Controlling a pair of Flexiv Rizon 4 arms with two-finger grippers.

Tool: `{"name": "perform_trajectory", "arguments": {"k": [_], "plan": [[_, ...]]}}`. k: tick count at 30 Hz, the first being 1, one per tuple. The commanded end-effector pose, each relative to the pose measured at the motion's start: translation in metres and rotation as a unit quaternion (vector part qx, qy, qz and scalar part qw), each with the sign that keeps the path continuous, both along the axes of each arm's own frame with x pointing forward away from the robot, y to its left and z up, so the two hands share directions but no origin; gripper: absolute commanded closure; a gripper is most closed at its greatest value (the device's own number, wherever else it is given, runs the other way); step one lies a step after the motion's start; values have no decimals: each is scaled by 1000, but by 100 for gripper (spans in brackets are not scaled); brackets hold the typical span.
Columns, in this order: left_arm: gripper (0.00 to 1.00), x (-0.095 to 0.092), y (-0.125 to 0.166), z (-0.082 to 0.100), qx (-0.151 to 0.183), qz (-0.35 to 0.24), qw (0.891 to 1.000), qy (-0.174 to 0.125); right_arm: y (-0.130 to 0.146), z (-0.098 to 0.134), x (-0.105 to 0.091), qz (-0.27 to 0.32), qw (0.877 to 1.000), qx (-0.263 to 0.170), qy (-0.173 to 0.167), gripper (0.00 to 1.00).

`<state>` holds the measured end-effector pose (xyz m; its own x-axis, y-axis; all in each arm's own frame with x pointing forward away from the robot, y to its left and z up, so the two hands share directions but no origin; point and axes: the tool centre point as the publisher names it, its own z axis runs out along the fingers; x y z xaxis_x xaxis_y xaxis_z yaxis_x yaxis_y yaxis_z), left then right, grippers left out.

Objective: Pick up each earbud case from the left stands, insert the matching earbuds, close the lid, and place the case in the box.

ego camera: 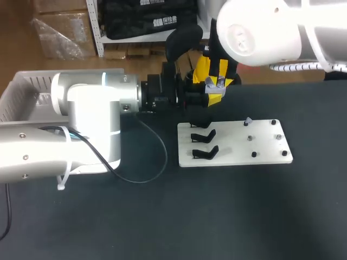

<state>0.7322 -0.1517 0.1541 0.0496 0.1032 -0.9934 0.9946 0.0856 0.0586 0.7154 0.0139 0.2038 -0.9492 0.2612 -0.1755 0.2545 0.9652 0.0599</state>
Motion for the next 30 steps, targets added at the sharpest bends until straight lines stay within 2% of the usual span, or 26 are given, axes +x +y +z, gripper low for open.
{"name": "perform_trajectory", "arguments": {"k": [1,20,21,22,26,30], "plan": [[100,-3,0,-2,-4,6,1000,-4,1,-5,4,-2,1000,-1,4,100],[100,-3,0,-2,-4,6,1000,-4,2,-10,9,-11,1000,5,11,100],[100,-3,0,-2,-4,6,1000,-4,1,-9,8,-11,1000,5,10,85],[100,-3,0,-2,-4,6,1000,-4,1,-8,8,-10,1000,5,9,66],[100,-3,0,-2,-4,6,1000,-4,-1,-1,0,-6,1000,6,2,51],[100,-3,0,-2,-4,6,1000,-4,-4,8,-9,1,1000,13,-10,51]]}}
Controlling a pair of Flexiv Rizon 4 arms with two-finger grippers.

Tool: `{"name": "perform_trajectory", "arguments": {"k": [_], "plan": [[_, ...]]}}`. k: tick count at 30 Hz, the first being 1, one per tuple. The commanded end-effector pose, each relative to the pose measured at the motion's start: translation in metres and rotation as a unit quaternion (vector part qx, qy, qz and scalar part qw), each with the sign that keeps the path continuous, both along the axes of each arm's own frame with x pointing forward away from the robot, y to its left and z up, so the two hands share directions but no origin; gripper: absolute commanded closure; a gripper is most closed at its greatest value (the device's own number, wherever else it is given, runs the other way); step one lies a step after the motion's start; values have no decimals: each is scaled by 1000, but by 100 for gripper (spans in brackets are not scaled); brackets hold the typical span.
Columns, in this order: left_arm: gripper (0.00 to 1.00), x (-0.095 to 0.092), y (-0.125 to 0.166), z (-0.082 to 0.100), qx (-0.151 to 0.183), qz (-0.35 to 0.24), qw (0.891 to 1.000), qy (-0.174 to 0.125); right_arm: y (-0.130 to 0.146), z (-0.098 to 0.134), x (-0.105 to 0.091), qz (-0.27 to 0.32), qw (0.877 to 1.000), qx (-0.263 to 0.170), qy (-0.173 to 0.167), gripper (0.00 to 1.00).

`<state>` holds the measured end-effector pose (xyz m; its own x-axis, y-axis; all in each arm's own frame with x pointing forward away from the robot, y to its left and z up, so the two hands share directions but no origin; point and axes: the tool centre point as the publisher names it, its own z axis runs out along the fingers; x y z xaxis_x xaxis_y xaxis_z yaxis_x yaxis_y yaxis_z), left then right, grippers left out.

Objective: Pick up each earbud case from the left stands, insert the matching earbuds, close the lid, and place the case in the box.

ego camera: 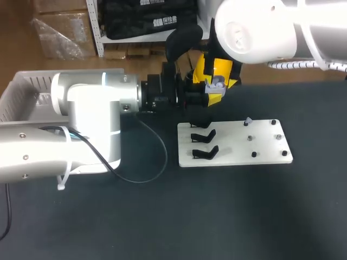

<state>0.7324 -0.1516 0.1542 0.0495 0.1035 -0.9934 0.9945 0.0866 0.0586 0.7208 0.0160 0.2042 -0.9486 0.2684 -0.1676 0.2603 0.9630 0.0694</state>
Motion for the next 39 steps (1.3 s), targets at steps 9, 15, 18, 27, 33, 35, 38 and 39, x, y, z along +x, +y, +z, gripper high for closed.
{"name": "perform_trajectory", "arguments": {"k": [9,15,18,27,33,35,38,39], "plan": [[100,-3,0,-2,-4,6,1000,-4,-29,27,-50,71,995,20,-71,0],[100,-3,0,-2,-4,6,1000,-4,-50,27,-63,86,992,2,-96,0],[100,-3,0,-2,-4,6,1000,-4,-62,20,-62,75,992,-7,-101,0],[100,-3,0,-2,-4,6,1000,-4,-90,6,-50,53,993,-10,-107,0],[100,-3,0,-2,-4,6,1000,-4,-104,-15,-32,45,994,4,-99,0],[100,-3,0,-2,-4,6,1000,-4,-108,-25,-27,46,994,3,-97,0],[100,-3,0,-2,-4,6,1000,-4,-114,-37,-19,38,995,9,-94,0],[100,-3,0,-2,-4,6,1000,-4,-116,-40,-16,34,995,13,-91,0]]}}
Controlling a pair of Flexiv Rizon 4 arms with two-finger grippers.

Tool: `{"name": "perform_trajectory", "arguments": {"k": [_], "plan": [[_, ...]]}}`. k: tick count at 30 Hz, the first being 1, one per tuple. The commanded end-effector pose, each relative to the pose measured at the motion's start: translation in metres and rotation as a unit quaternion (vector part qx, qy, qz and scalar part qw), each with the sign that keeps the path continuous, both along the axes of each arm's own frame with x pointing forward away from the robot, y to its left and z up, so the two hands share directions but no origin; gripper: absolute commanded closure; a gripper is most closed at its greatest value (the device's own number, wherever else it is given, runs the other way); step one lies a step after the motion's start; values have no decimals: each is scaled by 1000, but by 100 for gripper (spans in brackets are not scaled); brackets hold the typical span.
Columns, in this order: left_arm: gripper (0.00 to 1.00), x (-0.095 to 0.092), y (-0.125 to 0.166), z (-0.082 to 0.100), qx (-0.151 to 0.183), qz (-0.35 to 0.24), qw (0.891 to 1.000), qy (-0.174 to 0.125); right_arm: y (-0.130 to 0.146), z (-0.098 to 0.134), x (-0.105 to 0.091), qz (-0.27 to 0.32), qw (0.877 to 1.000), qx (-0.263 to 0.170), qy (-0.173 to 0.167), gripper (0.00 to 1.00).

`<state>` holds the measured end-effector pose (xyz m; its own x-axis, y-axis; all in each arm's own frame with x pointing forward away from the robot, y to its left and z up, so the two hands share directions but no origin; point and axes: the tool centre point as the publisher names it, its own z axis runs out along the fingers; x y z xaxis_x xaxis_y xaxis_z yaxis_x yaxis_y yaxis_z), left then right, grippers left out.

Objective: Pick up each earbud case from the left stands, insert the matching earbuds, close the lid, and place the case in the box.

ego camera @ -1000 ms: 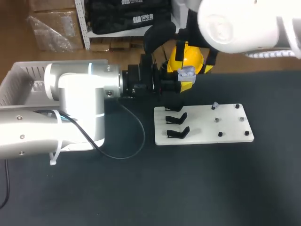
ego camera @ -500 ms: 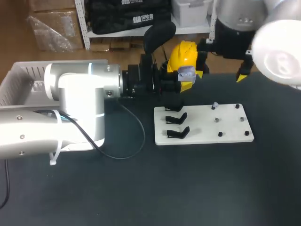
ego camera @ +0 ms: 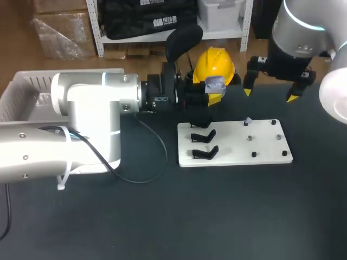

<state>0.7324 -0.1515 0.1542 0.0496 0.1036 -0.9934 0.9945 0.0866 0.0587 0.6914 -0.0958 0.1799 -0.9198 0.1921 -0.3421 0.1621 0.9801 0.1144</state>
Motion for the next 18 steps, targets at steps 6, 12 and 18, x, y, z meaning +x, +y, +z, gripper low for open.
{"name": "perform_trajectory", "arguments": {"k": [6,12,18], "plan": [[100,-3,0,-2,-4,6,1000,-4,-8,-40,25,-6,999,33,15,0],[100,-3,0,-2,-4,6,1000,-4,-1,-68,32,7,999,48,20,0],[100,-3,0,-2,-4,6,1000,-4,0,-89,39,2,997,74,6,0]]}}
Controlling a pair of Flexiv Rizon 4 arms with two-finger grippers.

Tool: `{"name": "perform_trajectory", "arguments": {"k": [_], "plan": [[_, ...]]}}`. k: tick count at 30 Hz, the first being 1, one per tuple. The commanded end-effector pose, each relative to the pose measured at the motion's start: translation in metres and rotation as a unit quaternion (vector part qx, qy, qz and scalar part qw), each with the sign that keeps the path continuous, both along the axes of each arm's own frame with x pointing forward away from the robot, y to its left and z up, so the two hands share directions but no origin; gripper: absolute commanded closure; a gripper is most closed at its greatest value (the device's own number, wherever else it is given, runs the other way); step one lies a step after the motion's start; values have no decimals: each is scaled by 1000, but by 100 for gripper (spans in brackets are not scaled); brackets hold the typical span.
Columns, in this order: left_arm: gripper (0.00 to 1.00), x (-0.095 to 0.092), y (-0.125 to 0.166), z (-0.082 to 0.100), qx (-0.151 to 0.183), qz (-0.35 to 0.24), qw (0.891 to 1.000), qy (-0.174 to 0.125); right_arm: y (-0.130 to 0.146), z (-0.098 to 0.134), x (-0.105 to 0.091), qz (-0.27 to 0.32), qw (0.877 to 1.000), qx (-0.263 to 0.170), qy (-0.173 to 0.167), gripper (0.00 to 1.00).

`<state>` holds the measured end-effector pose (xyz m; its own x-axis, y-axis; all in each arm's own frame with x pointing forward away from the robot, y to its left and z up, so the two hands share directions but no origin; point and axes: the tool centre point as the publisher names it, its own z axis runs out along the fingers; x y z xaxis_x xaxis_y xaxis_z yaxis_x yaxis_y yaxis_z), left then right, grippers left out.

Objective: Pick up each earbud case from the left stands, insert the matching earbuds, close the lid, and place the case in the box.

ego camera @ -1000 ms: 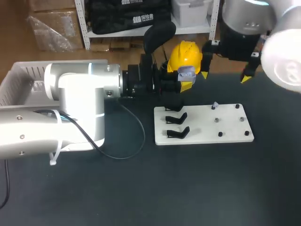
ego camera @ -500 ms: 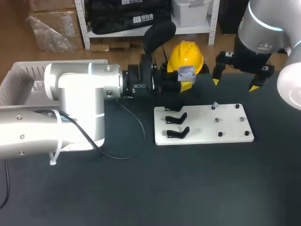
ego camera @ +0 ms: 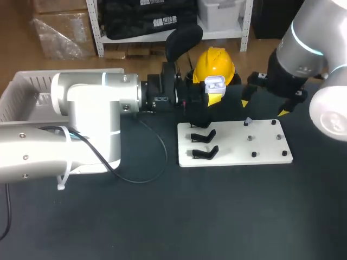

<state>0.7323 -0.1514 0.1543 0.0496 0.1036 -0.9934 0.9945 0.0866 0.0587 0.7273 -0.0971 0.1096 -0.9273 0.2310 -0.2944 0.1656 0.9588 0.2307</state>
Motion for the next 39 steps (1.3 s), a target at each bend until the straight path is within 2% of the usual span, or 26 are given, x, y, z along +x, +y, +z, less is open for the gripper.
{"name": "perform_trajectory", "arguments": {"k": [1,4,5,18,21,24,32,39], "plan": [[100,-3,0,-2,-4,6,1000,-4,1,-22,4,0,1000,13,-7,0],[100,-3,0,-2,-4,6,1000,-4,0,-29,6,16,1000,27,1,0],[100,-3,0,-2,-4,6,1000,-4,2,-30,6,14,1000,-4,0,0],[100,-3,0,-2,-4,6,1000,-4,2,-30,6,14,1000,-4,0,0],[100,-3,0,-2,-4,6,1000,-4,5,-41,11,10,1000,18,-12,0],[100,-3,0,-2,-4,6,1000,-4,6,-49,15,11,999,30,-8,0],[100,-3,0,-2,-4,6,1000,-4,11,-66,22,18,1000,18,9,0],[100,-3,0,-2,-4,6,1000,-4,12,-69,29,16,1000,21,15,0]]}}
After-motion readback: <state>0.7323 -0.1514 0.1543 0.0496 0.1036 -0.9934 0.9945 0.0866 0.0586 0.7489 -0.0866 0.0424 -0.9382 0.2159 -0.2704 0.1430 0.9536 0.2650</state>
